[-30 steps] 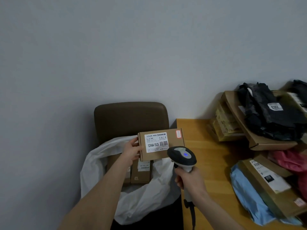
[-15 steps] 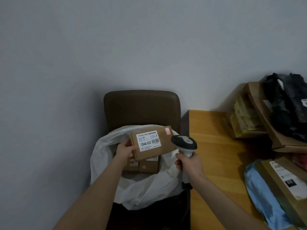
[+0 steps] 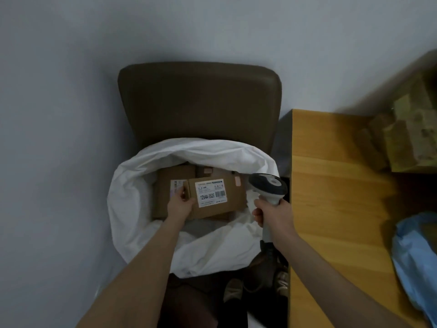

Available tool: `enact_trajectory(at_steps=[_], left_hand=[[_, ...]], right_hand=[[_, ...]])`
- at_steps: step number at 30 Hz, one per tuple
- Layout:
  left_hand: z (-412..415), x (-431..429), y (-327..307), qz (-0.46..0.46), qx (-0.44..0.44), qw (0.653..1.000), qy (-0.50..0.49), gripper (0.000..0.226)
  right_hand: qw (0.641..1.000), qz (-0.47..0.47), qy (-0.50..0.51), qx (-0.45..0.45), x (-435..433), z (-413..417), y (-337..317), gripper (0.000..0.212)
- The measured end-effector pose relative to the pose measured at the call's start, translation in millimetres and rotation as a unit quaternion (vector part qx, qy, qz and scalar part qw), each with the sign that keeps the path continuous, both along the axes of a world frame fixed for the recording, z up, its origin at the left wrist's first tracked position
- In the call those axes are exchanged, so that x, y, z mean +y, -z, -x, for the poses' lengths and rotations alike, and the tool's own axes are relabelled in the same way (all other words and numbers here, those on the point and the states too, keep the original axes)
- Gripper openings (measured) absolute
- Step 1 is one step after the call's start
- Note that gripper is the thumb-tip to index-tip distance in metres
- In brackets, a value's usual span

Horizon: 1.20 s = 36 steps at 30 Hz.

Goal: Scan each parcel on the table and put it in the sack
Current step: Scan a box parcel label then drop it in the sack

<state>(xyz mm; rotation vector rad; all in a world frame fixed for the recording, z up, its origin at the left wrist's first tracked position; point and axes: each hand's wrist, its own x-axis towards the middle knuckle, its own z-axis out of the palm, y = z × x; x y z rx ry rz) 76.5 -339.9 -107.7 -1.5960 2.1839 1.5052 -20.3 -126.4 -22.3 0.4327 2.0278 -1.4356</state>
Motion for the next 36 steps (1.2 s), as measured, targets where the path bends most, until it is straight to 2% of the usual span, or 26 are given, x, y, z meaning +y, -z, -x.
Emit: enact_trajectory(at_steps=[3, 5, 7, 10, 12, 14, 15, 17, 20, 22, 24, 28, 31, 36], left_hand=[[16, 12, 22, -0.017, 0.003, 0.999, 0.034, 0.06], [25, 15, 34, 0.014, -0.014, 0.999, 0.044, 0.06], [31, 14, 47, 0.036, -0.06, 0.996, 0.054, 0.055], [28, 17, 62, -0.003, -0.152, 0.986, 0.065, 0.048], [23, 20, 71, -0.016, -0.153, 0.986, 0.069, 0.065], [25, 18, 72, -0.019, -0.104, 0.993, 0.046, 0.085], [28, 16, 72, -0.027, -0.083, 0.996, 0.029, 0.088], [30, 14, 70, -0.015, -0.076, 0.997, 0.021, 0.072], [12, 13, 70, 0.049, -0.157, 0.98, 0.109, 0.03], [-6, 16, 71, 0.043, -0.237, 0.953, 0.181, 0.021], [-14, 20, 65, 0.039, -0.275, 0.936, 0.218, 0.023], [7, 33, 28, 0.087, -0.215, 0.95, 0.208, 0.036], [38, 48, -13, 0.114, -0.14, 0.955, 0.234, 0.036], [85, 88, -89, 0.184, -0.062, 0.93, 0.312, 0.043]], right_hand=[[1.0, -0.007, 0.006, -0.007, 5, 0, 16, 0.01], [1.0, -0.007, 0.008, -0.01, 7, 3, 24, 0.011], [1.0, -0.006, 0.013, -0.014, 6, 7, 30, 0.01], [0.999, -0.002, 0.023, -0.03, 4, 10, 38, 0.012], [0.999, 0.0, 0.025, -0.039, 6, 9, 40, 0.014], [0.999, 0.0, 0.022, -0.04, 7, 9, 40, 0.015], [0.999, -0.001, 0.02, -0.039, 7, 9, 40, 0.015], [0.999, -0.002, 0.019, -0.038, 9, 9, 40, 0.014], [0.999, -0.002, 0.019, -0.038, 11, 5, 41, 0.011], [0.999, -0.002, 0.019, -0.04, 12, 3, 41, 0.01], [0.999, 0.002, 0.021, -0.047, 13, 0, 39, 0.008], [0.998, 0.017, 0.036, -0.054, 19, -3, 20, 0.009], [0.996, 0.035, 0.068, -0.052, 28, -2, -6, 0.013], [0.989, 0.079, 0.118, -0.043, 55, -2, -62, 0.015]])
